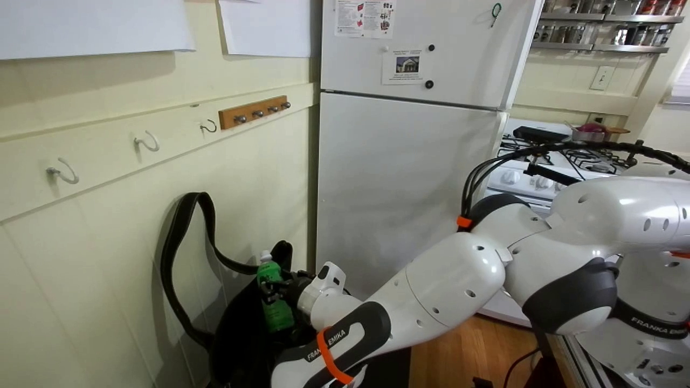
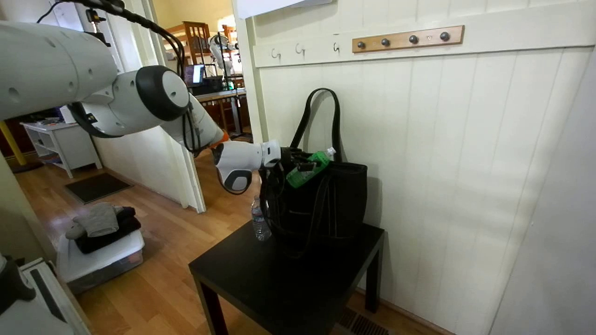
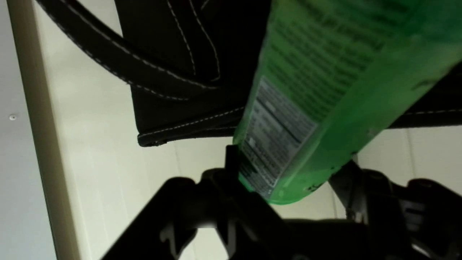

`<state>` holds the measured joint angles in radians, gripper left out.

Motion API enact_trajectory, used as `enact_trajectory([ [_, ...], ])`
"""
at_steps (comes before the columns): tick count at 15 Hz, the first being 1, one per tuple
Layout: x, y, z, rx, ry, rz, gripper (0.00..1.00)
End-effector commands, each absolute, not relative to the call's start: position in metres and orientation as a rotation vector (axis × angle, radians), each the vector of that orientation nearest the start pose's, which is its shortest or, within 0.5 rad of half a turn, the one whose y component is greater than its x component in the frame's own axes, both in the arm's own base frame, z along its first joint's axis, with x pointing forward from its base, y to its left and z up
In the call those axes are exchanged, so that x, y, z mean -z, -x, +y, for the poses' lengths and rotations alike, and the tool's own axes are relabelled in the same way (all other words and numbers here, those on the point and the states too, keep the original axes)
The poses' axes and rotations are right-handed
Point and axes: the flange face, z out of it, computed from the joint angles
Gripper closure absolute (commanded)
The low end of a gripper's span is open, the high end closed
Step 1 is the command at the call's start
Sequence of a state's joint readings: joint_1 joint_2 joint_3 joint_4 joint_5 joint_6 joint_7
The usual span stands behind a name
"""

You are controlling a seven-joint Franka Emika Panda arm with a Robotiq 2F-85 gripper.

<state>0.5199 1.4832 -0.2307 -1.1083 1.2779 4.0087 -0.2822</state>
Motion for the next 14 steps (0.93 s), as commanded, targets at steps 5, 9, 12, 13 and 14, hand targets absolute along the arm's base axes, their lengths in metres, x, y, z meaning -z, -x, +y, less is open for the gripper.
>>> enact_trajectory([
  [5, -0.042, -0.645, 0.120, 1.999, 2.570, 0.814, 0.63],
  [9, -0.038, -0.643, 0.115, 2.015, 2.607, 0.772, 0.63],
  [12, -0.034, -0.637, 0.114, 2.027, 2.633, 0.751, 0.63],
  [13, -0.033, -0.635, 0.113, 2.027, 2.649, 0.745, 0.63],
  [14, -0.032, -0.634, 0.113, 2.033, 2.662, 0.739, 0.63],
])
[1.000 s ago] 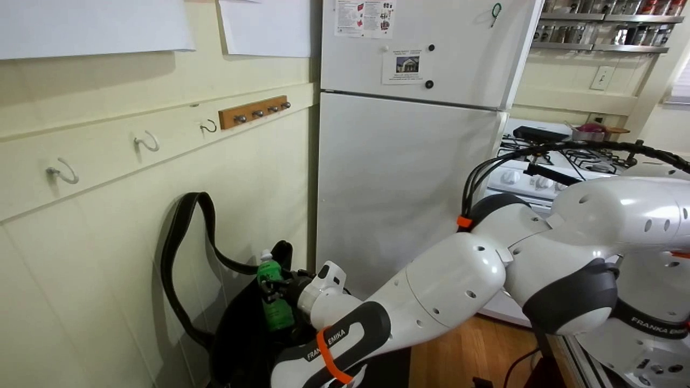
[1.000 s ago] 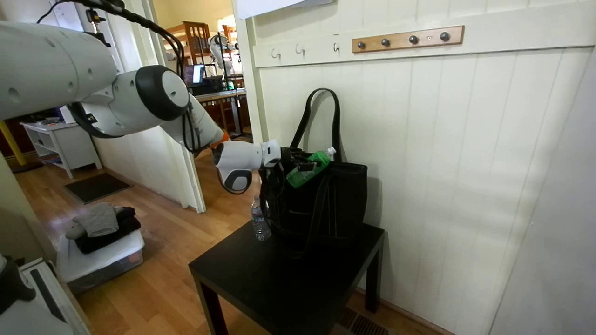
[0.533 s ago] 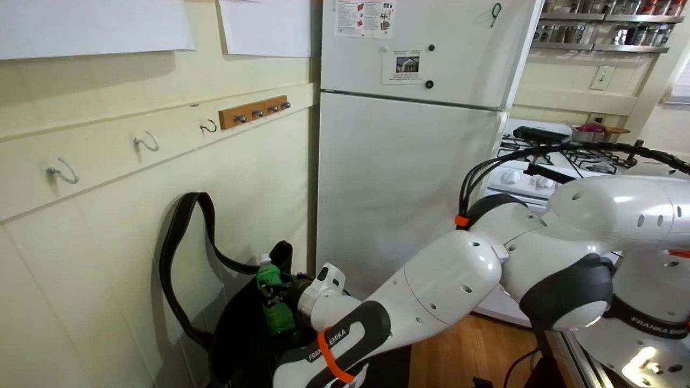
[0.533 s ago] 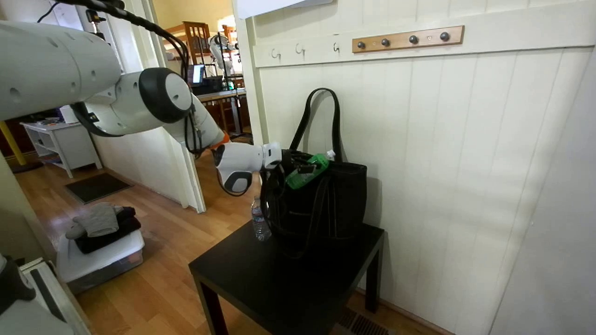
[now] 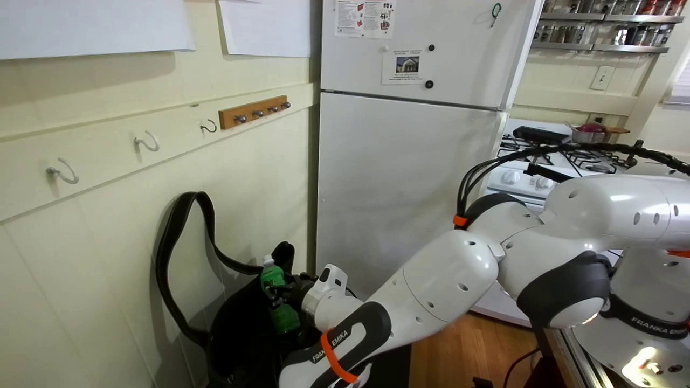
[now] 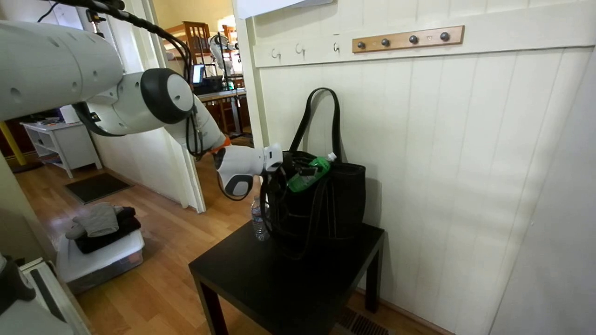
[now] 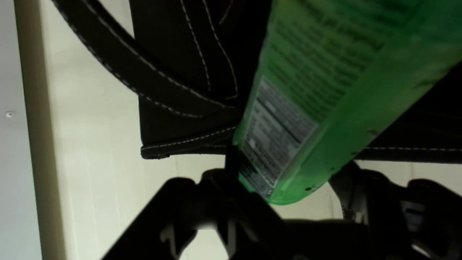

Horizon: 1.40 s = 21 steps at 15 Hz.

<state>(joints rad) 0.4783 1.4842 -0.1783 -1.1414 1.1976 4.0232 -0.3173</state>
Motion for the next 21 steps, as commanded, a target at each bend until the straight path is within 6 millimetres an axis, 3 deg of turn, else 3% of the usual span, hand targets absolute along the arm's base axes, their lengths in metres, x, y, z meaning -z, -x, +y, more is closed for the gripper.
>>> enact_trajectory([
  [1, -0.032, -0.633, 0.113, 2.045, 2.669, 0.730, 0.63],
  [4, -0.029, -0.631, 0.112, 2.011, 2.704, 0.750, 0.63],
  [5, -0.035, -0.637, 0.115, 2.021, 2.638, 0.762, 0.38],
  [10, -0.034, -0.636, 0.115, 2.015, 2.651, 0.755, 0.38],
  [11, -0.034, -0.636, 0.115, 2.015, 2.652, 0.754, 0.63],
  [18, -0.035, -0.609, 0.126, 2.232, 2.560, 0.688, 0.63],
  [21, -0.035, -0.612, 0.119, 2.241, 2.564, 0.649, 0.63],
])
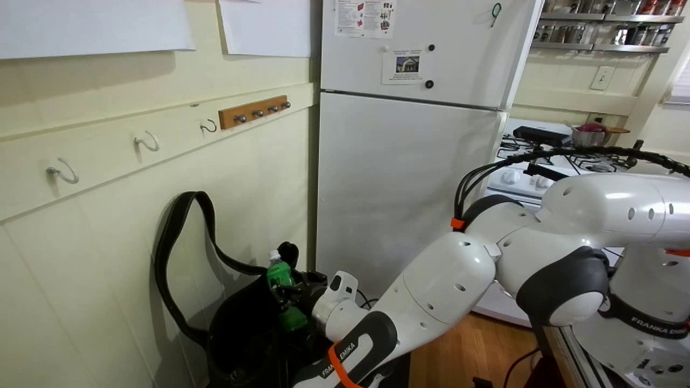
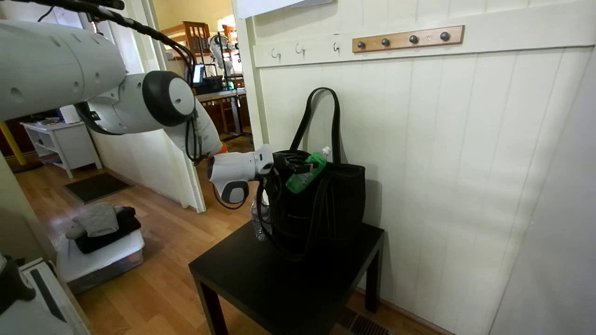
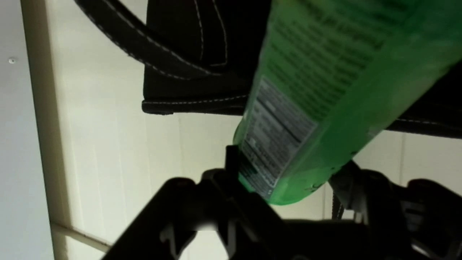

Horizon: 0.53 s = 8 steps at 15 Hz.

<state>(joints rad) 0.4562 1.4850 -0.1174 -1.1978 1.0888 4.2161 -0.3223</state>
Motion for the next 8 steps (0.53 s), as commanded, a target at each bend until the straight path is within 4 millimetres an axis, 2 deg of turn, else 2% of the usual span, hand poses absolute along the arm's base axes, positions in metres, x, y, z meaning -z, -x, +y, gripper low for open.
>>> enact_trajectory([
  [1, -0.033, -0.611, 0.117, 2.243, 2.570, 0.634, 0.63],
  [8, -0.022, -0.608, 0.115, 2.186, 2.603, 0.597, 0.63],
])
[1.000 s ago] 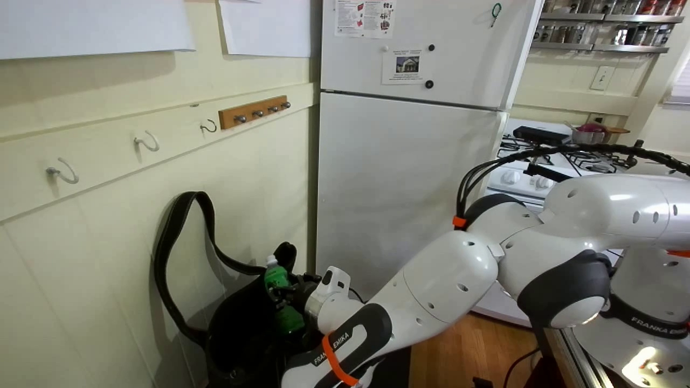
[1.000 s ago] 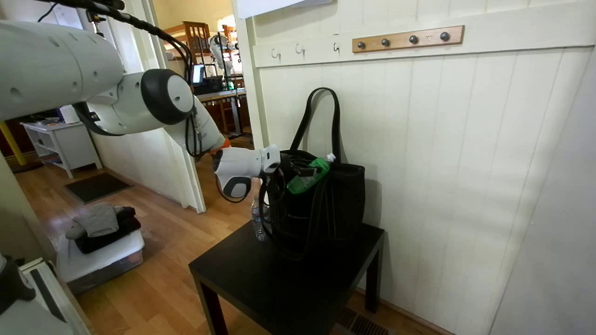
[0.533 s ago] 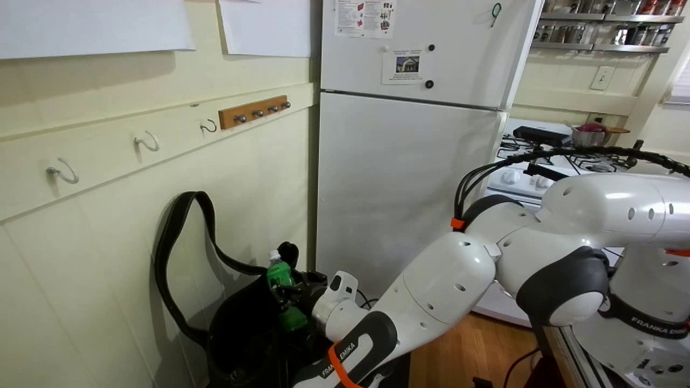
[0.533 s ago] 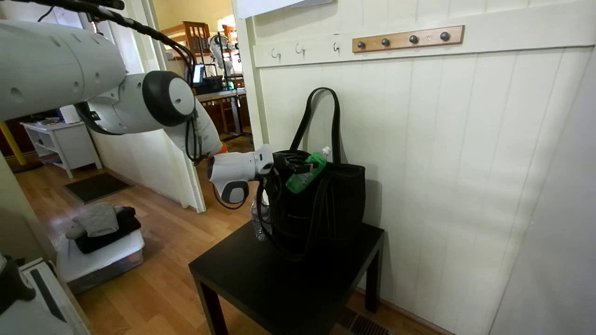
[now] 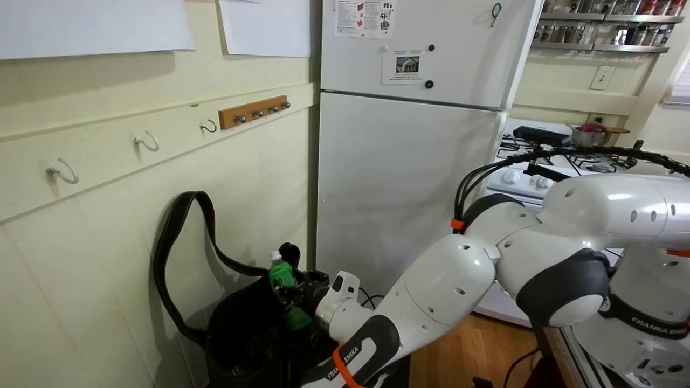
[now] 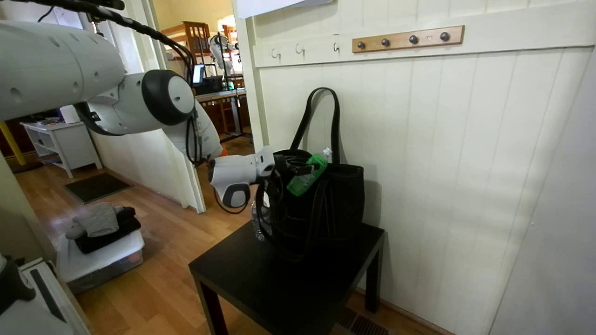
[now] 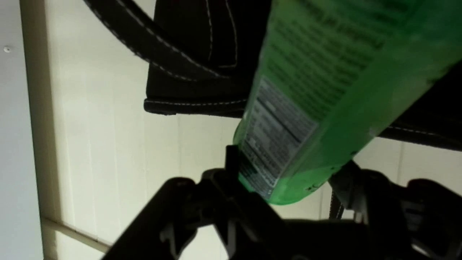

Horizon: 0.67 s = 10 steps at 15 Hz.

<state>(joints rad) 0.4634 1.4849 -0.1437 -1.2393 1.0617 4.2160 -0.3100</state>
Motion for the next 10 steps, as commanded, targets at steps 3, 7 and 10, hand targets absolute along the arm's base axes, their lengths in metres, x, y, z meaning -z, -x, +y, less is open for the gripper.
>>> enact_trajectory([
  [3, -0.0247, -0.6096, 0.1152, 2.207, 2.592, 0.572, 0.63],
  [7, -0.0301, -0.6111, 0.1123, 2.248, 2.587, 0.559, 0.63],
  [10, -0.0305, -0.6116, 0.1102, 2.251, 2.591, 0.562, 0.42],
])
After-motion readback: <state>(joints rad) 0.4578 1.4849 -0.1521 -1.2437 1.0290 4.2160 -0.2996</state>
